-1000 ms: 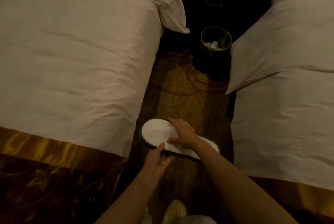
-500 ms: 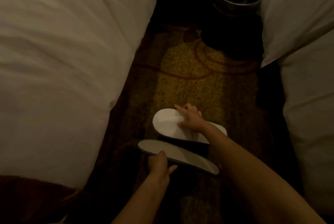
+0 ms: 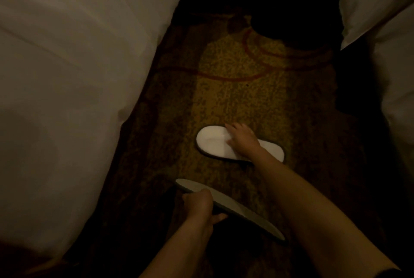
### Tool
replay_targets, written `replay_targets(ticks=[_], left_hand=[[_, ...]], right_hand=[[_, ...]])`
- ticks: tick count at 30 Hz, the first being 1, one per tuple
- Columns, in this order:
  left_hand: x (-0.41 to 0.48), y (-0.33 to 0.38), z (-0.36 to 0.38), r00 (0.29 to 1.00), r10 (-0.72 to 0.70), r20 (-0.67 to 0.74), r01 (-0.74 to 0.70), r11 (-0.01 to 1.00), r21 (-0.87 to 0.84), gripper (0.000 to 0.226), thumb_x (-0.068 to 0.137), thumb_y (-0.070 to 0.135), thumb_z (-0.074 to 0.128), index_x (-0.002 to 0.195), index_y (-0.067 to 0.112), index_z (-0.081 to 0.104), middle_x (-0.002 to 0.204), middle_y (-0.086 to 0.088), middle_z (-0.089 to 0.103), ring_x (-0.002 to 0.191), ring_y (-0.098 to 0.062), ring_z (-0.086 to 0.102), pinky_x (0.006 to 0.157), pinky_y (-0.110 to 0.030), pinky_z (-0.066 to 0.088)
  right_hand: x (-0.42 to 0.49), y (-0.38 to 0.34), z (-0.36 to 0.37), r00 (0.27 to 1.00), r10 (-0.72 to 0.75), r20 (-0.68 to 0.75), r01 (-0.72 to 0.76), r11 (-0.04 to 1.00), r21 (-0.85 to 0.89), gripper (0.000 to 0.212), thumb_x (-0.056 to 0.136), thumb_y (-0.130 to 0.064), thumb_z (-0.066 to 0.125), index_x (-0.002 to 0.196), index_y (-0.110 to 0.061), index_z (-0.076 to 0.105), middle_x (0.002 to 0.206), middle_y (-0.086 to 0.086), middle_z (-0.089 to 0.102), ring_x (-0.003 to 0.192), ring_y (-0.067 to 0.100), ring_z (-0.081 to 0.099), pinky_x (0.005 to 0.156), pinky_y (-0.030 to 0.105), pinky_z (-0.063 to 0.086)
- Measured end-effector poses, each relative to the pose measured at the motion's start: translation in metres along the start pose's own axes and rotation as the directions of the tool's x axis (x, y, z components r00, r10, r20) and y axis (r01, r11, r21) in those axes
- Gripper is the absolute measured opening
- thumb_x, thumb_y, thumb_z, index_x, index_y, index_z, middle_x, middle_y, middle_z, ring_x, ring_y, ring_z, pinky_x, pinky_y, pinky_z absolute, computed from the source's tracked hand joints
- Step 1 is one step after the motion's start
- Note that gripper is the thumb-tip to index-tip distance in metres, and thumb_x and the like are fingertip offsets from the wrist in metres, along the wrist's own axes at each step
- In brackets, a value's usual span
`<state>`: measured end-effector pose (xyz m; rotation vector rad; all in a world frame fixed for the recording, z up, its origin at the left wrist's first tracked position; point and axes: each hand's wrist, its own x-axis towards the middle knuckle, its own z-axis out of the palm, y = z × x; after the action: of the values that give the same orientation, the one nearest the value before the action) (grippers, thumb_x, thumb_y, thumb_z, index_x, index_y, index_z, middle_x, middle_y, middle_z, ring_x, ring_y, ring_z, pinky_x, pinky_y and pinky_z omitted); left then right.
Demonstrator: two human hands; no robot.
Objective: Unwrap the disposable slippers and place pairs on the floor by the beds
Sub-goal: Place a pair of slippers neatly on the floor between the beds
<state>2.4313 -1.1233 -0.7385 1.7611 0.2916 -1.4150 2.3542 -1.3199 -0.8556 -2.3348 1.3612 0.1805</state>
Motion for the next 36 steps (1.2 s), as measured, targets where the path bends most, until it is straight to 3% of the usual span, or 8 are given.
replay_targets(ticks=[4, 11, 14, 18, 20, 22, 27, 36], left_hand=[[0.010, -0.002, 0.005, 0.999, -0.047, -0.006, 0.047, 0.998, -0.030, 0.047, 0.091, 0.004, 0.037, 0.138, 0.010, 0.033, 0.128, -0.020, 0.047, 0.104, -0.036, 0.051, 0.045, -0.043, 0.049], [0.017, 0.004, 0.014, 0.996, -0.080, 0.032, 0.081, 0.996, -0.044, 0.044, 0.091, 0.002, 0.032, 0.134, -0.001, 0.037, 0.116, -0.022, 0.053, 0.093, -0.037, 0.057, 0.054, -0.047, 0.053], [0.009, 0.013, 0.015, 0.988, -0.102, 0.116, 0.109, 0.992, -0.060, 0.040, 0.092, 0.012, 0.037, 0.130, 0.003, 0.044, 0.095, -0.015, 0.056, 0.082, -0.031, 0.056, 0.074, -0.050, 0.048], [0.018, 0.019, 0.004, 0.985, 0.152, -0.083, -0.130, 0.965, 0.226, 0.058, 0.091, 0.038, 0.050, 0.141, 0.015, 0.032, 0.138, -0.013, 0.042, 0.121, -0.035, 0.046, 0.095, -0.047, 0.044], [0.026, 0.018, -0.007, 0.886, 0.446, -0.123, -0.324, 0.788, 0.524, 0.065, 0.090, 0.037, 0.052, 0.144, 0.017, 0.023, 0.149, -0.013, 0.026, 0.133, -0.036, 0.032, 0.106, -0.047, 0.035], [0.038, 0.014, -0.017, 0.801, 0.597, 0.046, -0.437, 0.531, 0.726, 0.062, 0.091, 0.034, 0.050, 0.145, 0.020, 0.022, 0.151, -0.012, 0.023, 0.137, -0.034, 0.024, 0.110, -0.048, 0.030], [0.074, -0.001, -0.024, 0.783, 0.457, 0.423, -0.457, -0.039, 0.889, 0.067, 0.088, 0.042, 0.051, 0.146, 0.028, 0.022, 0.156, -0.007, 0.016, 0.142, -0.030, 0.011, 0.116, -0.048, 0.018], [0.103, -0.012, -0.045, 0.797, 0.246, 0.551, -0.392, -0.484, 0.782, 0.127, 0.060, 0.060, 0.074, 0.147, 0.027, -0.014, 0.158, -0.008, -0.017, 0.146, -0.029, -0.008, 0.116, -0.051, 0.013]], right_hand=[[-0.026, -0.014, -0.021, 1.000, 0.032, -0.001, -0.030, 0.969, 0.244, 0.063, 0.093, -0.036, 0.049, 0.146, -0.011, 0.023, 0.154, 0.011, 0.025, 0.140, 0.030, 0.024, 0.114, 0.037, 0.019], [-0.148, -0.046, -0.058, 0.815, -0.263, 0.516, 0.068, 0.928, 0.365, 0.058, 0.078, -0.041, 0.067, 0.132, -0.032, 0.047, 0.136, -0.007, 0.052, 0.120, 0.014, 0.050, 0.099, 0.028, 0.039], [-0.165, -0.053, -0.044, 0.915, -0.090, 0.392, -0.004, 0.973, 0.233, 0.041, 0.085, -0.022, 0.058, 0.124, -0.030, 0.056, 0.125, 0.003, 0.061, 0.111, 0.022, 0.058, 0.094, 0.039, 0.048], [-0.163, -0.045, -0.031, 0.980, 0.047, 0.192, -0.077, 0.986, 0.150, 0.038, 0.085, -0.018, 0.054, 0.123, -0.019, 0.055, 0.124, 0.010, 0.061, 0.110, 0.028, 0.058, 0.089, 0.036, 0.050], [-0.158, -0.037, -0.024, 0.968, 0.032, 0.251, -0.088, 0.973, 0.214, 0.042, 0.083, -0.016, 0.054, 0.125, -0.015, 0.053, 0.125, 0.014, 0.059, 0.111, 0.031, 0.057, 0.089, 0.038, 0.050], [-0.152, -0.033, -0.013, 0.949, -0.021, 0.315, -0.067, 0.962, 0.266, 0.043, 0.081, -0.013, 0.053, 0.124, -0.014, 0.052, 0.126, 0.015, 0.058, 0.111, 0.031, 0.057, 0.089, 0.039, 0.050], [-0.136, -0.023, 0.020, 0.967, -0.005, 0.256, -0.069, 0.958, 0.279, 0.041, 0.088, -0.011, 0.048, 0.129, -0.011, 0.047, 0.131, 0.016, 0.051, 0.119, 0.030, 0.049, 0.097, 0.036, 0.042], [-0.165, -0.020, 0.057, 0.995, -0.103, 0.014, 0.101, 0.990, 0.098, 0.084, 0.081, -0.051, 0.058, 0.147, -0.019, 0.018, 0.148, 0.009, 0.028, 0.137, 0.027, 0.024, 0.116, 0.040, 0.011]])
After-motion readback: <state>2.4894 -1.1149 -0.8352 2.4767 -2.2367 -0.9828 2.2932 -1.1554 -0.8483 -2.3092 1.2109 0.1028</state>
